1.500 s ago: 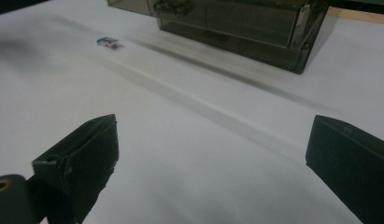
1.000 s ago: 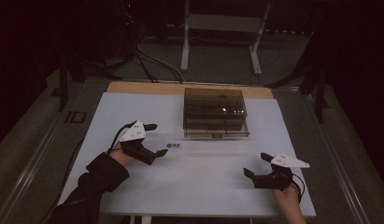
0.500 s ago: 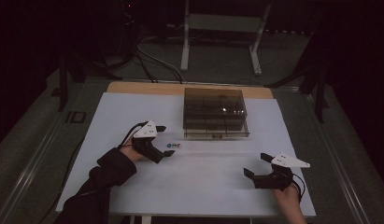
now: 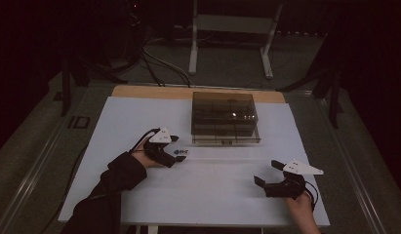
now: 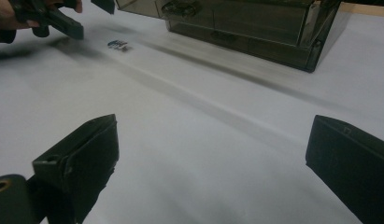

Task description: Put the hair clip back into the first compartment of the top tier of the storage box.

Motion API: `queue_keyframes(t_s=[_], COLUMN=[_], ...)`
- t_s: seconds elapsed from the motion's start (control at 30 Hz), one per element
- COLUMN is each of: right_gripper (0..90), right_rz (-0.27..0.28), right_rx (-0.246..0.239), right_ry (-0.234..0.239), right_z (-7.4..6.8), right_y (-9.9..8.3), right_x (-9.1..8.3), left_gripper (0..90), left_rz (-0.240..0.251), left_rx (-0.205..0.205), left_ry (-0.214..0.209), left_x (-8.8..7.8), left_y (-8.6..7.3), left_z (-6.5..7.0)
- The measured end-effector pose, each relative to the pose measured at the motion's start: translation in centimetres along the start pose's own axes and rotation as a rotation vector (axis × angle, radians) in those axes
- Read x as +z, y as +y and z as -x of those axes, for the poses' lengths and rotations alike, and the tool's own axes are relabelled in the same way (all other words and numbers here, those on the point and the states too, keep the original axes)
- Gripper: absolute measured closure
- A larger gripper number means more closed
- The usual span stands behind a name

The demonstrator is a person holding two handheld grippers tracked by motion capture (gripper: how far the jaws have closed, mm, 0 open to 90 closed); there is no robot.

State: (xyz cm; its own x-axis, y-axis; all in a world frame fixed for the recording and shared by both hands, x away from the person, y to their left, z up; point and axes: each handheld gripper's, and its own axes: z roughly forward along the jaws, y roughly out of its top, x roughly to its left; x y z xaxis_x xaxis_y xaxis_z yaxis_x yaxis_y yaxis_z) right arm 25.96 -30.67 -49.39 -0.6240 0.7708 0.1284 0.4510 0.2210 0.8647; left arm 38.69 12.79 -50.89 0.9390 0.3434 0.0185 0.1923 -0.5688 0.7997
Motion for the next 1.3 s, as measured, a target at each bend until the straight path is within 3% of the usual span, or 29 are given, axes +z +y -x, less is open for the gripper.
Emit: queue_keyframes(t_s=[0.2, 0.43, 0.63, 1.1, 1.13, 1.17, 1.3], right_gripper=[2.4, 2.4, 2.4, 2.4, 2.4, 2.4, 2.4], right_rz=[0.002, 0.003, 0.002, 0.001, 0.001, 0.001, 0.001], right_rx=[0.004, 0.006, 0.008, 0.013, 0.012, 0.014, 0.013], right_ry=[0.004, 0.004, 0.006, 0.007, 0.007, 0.009, 0.009], right_z=[0.0, 0.1, 0.1, 0.2, 0.2, 0.2, 0.3], right_y=[0.0, 0.0, -0.1, -0.1, -0.1, -0.1, -0.2], right_x=[0.0, -0.1, 0.0, 0.0, 0.0, 0.0, -0.1], left_gripper=[36.0, 48.9, 58.3, 74.9, 79.2, 86.0, 85.9], left_rz=[-0.056, -0.100, -0.107, -0.095, -0.086, -0.108, -0.107], left_rx=[0.044, 0.078, 0.087, 0.045, 0.035, 0.049, 0.027], left_ry=[-0.023, -0.017, -0.032, -0.060, -0.062, -0.065, -0.070], left_x=[0.7, 1.3, 1.8, 2.3, 2.3, 2.4, 2.5], left_y=[-0.6, -0.8, -0.7, -0.4, -0.3, -0.3, -0.4], left_z=[0.0, -0.3, -0.7, -1.7, -1.7, -1.8, -1.8])
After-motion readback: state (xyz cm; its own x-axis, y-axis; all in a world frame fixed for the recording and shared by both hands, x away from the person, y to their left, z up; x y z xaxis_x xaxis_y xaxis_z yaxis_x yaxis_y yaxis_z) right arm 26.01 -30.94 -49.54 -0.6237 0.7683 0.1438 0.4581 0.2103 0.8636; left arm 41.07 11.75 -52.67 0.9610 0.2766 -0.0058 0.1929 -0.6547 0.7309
